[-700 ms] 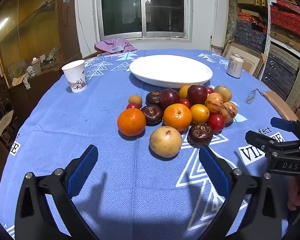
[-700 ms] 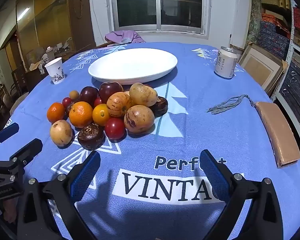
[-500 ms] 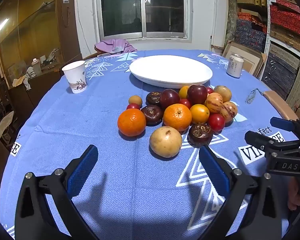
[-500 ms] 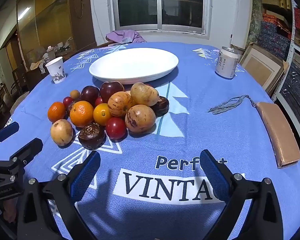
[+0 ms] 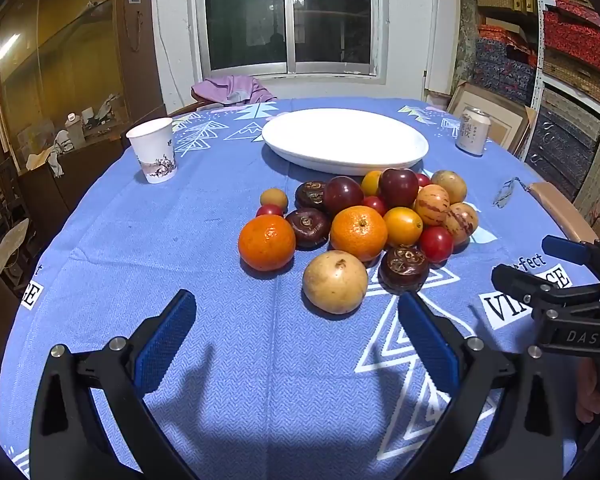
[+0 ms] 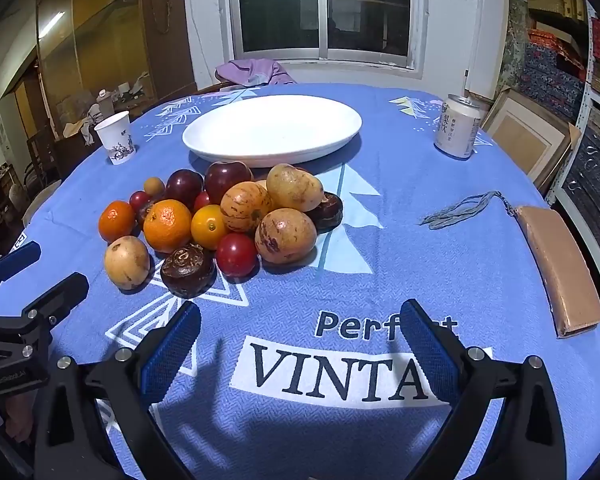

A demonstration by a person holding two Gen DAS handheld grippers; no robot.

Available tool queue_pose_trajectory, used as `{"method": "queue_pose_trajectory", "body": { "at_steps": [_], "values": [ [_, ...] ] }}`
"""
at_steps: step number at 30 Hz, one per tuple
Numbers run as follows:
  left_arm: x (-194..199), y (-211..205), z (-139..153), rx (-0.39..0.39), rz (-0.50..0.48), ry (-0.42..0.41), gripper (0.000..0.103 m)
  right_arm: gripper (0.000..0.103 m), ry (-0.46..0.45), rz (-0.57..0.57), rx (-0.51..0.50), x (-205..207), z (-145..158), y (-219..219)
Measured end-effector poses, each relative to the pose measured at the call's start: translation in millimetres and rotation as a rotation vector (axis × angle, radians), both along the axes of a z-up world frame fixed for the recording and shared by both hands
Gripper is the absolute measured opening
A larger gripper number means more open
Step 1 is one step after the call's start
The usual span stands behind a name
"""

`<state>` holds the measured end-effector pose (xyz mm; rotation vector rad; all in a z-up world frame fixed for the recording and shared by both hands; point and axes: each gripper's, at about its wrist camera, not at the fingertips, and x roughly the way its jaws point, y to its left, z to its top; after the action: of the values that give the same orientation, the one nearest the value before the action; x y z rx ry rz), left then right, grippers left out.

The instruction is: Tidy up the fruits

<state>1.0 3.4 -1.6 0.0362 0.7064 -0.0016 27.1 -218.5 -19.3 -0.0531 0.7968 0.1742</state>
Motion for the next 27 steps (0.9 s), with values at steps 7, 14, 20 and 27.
{"method": "queue_pose_trajectory", "body": {
  "at_steps": [7,14,20,27],
  "values": [
    [0.7,-0.1,-0.7,-0.001,0.000,0.002,0.099,0.100,-0.008,0.016,-0.006,-3.9,-2.2,3.5],
    [0.9,-0.7,-1.6,0.000,0.000,0.003,0.099,0.100,-0.015,0.023,-0.004,-4.4,1.2,0.5],
    [1.0,-0.7,-1.8,0.000,0.000,0.004,0.099,0.100,-0.016,0.029,-0.010,-5.2,2.1,0.8],
    [2.1,-0.2,-3.2,-0.002,0.003,0.008,0.099,0.100,-0.013,0.028,-0.009,-4.7,1.4,0.8]
  ]
}}
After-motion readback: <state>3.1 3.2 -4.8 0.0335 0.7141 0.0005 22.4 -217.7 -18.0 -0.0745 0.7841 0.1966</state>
